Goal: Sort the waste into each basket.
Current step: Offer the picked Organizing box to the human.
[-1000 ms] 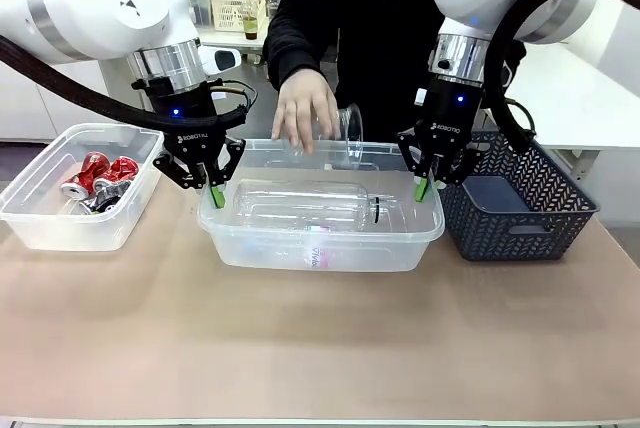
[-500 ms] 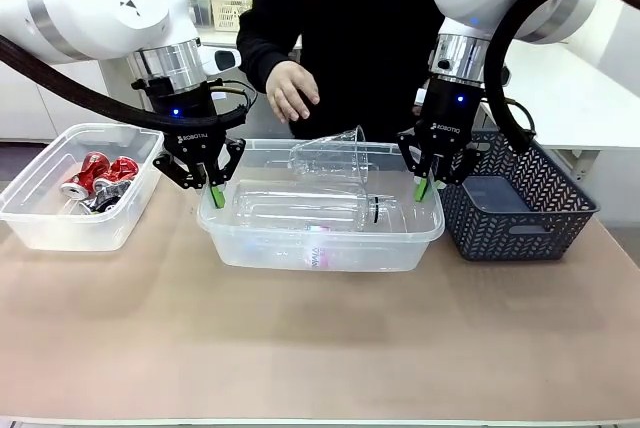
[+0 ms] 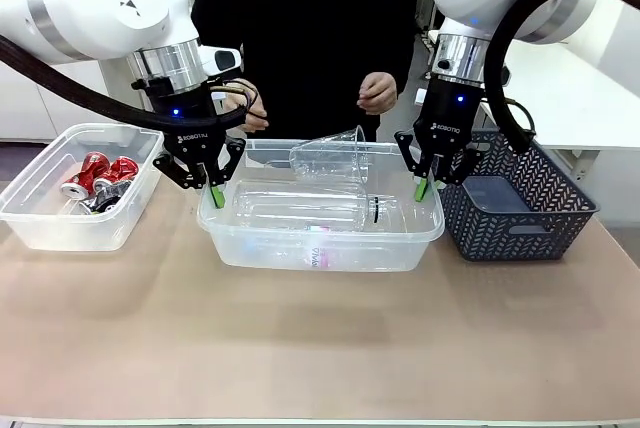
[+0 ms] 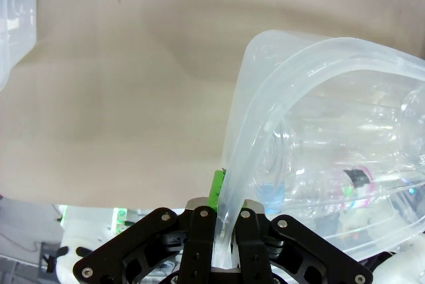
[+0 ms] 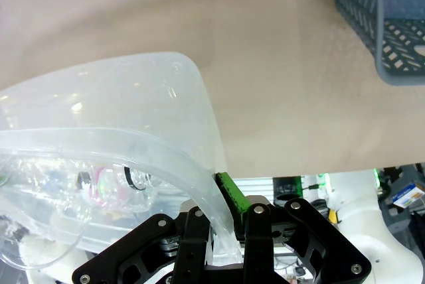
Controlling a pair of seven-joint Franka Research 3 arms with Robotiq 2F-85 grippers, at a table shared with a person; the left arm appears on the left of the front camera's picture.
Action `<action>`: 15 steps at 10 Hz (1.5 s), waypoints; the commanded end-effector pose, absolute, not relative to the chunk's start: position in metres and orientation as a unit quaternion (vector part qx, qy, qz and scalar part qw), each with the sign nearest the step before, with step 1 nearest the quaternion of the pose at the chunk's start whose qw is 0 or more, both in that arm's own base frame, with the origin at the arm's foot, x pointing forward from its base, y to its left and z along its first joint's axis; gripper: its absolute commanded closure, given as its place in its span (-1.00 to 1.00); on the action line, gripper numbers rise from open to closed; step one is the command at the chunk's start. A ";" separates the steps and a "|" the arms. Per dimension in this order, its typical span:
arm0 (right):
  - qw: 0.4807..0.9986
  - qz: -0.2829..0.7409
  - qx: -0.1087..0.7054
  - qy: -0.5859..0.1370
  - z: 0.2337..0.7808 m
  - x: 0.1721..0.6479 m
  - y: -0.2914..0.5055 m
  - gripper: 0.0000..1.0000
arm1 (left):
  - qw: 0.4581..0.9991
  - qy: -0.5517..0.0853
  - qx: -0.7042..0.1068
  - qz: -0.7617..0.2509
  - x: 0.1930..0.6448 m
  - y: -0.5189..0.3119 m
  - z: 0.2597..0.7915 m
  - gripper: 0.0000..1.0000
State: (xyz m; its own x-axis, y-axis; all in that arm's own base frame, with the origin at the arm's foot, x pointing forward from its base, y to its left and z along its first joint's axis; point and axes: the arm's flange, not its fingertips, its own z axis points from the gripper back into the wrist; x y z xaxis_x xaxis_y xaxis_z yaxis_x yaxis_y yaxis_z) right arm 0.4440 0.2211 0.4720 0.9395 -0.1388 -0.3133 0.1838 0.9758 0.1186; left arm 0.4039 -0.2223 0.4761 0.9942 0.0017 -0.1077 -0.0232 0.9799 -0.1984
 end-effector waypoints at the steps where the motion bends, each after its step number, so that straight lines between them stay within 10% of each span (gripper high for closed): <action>1: 0.982 -0.080 0.074 0.153 0.476 0.445 0.218 1.00 | 0.993 0.052 -0.099 0.025 0.403 -0.220 0.480 1.00; 7: 0.982 -0.082 0.073 0.153 0.472 0.444 0.221 0.89 | 0.994 0.054 -0.100 0.006 0.404 -0.222 0.476 0.92; 15: 0.974 -0.079 0.100 0.187 0.434 0.557 0.272 0.89 | 0.986 0.105 -0.125 0.043 0.518 -0.217 0.449 0.92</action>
State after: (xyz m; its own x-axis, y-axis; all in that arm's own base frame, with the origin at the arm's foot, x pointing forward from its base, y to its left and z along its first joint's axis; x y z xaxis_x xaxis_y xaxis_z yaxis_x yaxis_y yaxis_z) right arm 0.5610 0.2502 0.4242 0.9236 -0.0777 -0.3753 0.1360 0.9819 0.1315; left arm 0.5168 -0.1980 0.4382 0.9754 0.0513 -0.2146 -0.0911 0.9794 -0.1802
